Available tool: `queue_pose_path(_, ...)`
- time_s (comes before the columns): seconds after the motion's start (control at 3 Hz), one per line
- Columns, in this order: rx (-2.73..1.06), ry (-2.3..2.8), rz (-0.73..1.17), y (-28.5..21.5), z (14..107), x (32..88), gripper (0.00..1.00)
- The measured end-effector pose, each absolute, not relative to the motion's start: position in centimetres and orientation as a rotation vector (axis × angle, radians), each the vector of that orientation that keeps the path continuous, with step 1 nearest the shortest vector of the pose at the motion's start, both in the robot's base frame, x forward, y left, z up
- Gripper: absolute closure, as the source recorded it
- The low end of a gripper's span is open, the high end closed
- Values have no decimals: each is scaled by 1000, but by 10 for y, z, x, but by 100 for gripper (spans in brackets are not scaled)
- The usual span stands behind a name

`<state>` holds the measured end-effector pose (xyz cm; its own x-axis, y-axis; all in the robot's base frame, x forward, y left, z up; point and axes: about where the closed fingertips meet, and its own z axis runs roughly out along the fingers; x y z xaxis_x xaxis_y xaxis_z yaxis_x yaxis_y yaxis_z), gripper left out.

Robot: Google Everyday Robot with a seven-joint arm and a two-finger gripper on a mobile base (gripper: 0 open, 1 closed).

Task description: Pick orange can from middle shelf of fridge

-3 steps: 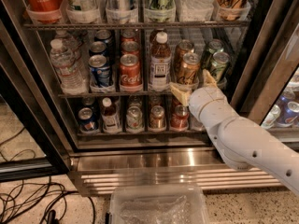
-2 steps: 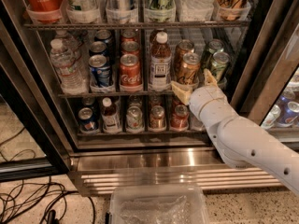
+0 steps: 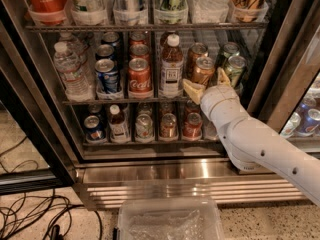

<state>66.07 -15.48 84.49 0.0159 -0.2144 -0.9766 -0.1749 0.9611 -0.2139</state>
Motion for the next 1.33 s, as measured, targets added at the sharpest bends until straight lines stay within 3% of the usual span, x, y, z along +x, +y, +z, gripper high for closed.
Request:
queue_pose_path(0.67, -295, 1574, -39, -158, 840, 671, 30)
queue_pose_path(1.0, -288, 1572, -41, -160, 840, 676, 35)
queue_pose_path(1.33, -283, 1570, -39, -161, 841, 681, 54)
